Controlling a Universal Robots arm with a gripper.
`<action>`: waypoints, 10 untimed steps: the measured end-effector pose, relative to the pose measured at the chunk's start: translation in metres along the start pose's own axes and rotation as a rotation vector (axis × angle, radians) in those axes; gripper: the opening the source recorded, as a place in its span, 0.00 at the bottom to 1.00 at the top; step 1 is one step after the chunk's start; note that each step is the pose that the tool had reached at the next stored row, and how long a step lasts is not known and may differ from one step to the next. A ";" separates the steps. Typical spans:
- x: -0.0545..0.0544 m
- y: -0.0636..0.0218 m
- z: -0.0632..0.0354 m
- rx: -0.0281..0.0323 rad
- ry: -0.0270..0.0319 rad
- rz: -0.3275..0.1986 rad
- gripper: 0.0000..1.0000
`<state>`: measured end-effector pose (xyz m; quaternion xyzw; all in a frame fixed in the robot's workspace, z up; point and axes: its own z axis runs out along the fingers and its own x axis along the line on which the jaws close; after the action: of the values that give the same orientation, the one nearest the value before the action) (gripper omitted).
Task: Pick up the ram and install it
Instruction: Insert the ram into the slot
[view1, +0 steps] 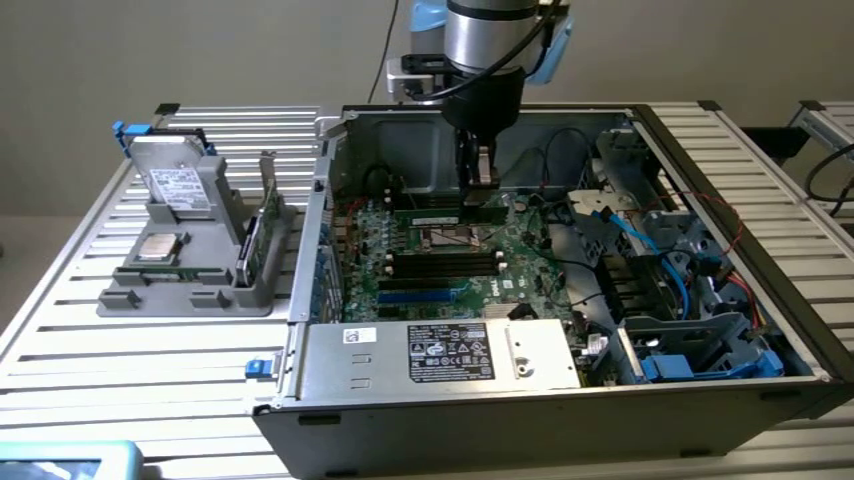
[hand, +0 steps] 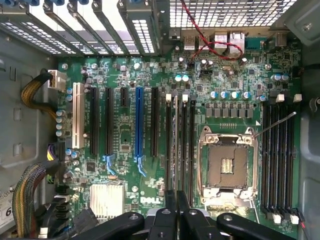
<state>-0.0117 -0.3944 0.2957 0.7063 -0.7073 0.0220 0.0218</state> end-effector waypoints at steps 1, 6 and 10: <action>0.000 0.0000 0.0006 0.0000 0.0012 0.000 0.12; 0.000 0.0000 0.0046 -0.0001 0.0082 -0.001 0.12; -0.001 0.0000 0.0088 -0.0007 0.0088 -0.001 0.12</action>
<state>-0.0117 -0.3944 0.2869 0.7066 -0.7068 0.0248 0.0252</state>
